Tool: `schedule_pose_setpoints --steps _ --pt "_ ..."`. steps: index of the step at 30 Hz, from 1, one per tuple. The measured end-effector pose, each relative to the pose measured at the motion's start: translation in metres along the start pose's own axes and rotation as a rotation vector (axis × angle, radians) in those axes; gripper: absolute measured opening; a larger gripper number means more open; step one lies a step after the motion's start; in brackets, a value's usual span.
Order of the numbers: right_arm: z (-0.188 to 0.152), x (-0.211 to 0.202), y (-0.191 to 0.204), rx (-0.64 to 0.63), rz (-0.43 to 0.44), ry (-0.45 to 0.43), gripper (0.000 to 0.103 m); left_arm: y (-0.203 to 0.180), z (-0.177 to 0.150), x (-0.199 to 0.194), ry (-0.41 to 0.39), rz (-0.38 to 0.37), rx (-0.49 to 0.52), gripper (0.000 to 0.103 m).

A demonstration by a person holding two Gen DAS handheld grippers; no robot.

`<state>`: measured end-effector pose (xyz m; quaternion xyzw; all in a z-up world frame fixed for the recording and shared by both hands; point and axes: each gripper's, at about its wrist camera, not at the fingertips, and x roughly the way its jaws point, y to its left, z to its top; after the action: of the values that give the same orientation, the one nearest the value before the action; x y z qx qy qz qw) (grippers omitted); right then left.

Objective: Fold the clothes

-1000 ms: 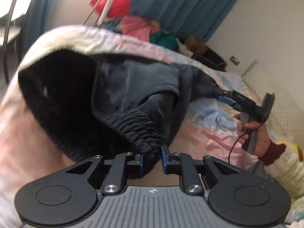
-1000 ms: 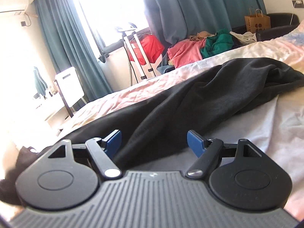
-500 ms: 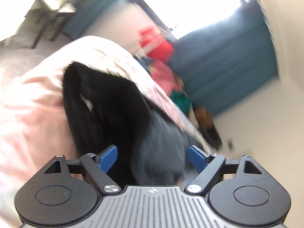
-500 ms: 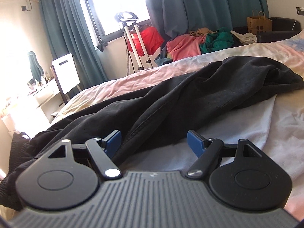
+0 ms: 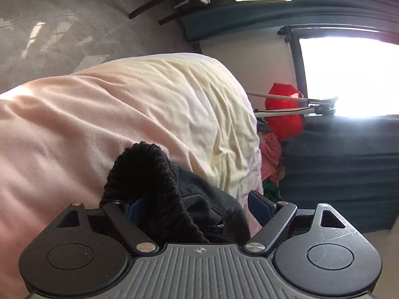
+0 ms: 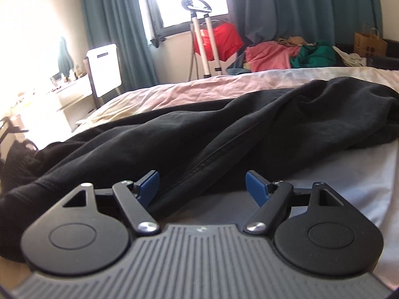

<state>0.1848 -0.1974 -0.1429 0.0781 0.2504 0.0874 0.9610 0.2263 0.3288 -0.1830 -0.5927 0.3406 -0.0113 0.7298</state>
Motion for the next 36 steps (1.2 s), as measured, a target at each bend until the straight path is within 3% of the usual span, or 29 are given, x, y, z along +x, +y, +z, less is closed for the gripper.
schedule_pose_setpoints --steps 1,3,4,7,12,17,21,25,27,29,31,33,35,36 --pt "-0.001 0.004 0.001 -0.006 0.005 0.006 0.078 -0.001 0.002 0.005 0.001 0.023 0.010 0.070" --pt "-0.003 0.011 0.002 -0.017 0.013 0.019 0.078 -0.003 0.006 0.015 0.004 0.069 0.031 0.039" --pt "-0.003 0.014 0.002 -0.014 0.013 0.036 0.078 -0.004 0.008 0.020 0.005 0.092 0.041 0.012" --pt "-0.003 0.016 -0.001 0.017 0.006 0.059 0.078 -0.010 0.013 0.034 0.005 0.159 0.077 0.010" --pt "0.000 0.008 -0.009 0.101 -0.003 0.081 0.078 -0.083 0.030 0.029 -0.101 0.160 0.282 0.009" --pt "0.005 0.009 -0.014 0.129 -0.034 0.056 0.078 -0.174 0.063 0.075 -0.202 0.172 0.394 0.009" --pt "0.008 0.019 -0.021 0.121 -0.069 0.027 0.078 -0.197 0.083 0.140 -0.215 0.264 0.398 0.009" --pt "0.006 0.034 -0.031 0.121 -0.084 0.022 0.078 -0.179 0.096 0.196 -0.127 0.425 0.412 0.016" --pt "0.005 0.042 -0.036 0.121 -0.092 0.019 0.078 -0.170 0.098 0.201 -0.100 0.407 0.431 0.024" --pt "0.004 0.050 -0.041 0.121 -0.099 0.016 0.078 -0.165 0.098 0.196 -0.074 0.373 0.446 0.040" --pt "0.003 0.056 -0.045 0.127 -0.102 0.019 0.078 -0.165 0.092 0.187 -0.091 0.378 0.482 0.044" --pt "0.003 0.057 -0.047 0.133 -0.102 0.021 0.078 -0.163 0.075 0.170 -0.114 0.375 0.509 0.060" --pt "0.005 0.055 -0.046 0.128 -0.107 0.015 0.078 -0.164 0.052 0.149 -0.123 0.389 0.587 0.089" --pt "0.005 0.055 -0.045 0.125 -0.109 0.012 0.078 -0.165 0.042 0.139 -0.138 0.420 0.623 0.092"
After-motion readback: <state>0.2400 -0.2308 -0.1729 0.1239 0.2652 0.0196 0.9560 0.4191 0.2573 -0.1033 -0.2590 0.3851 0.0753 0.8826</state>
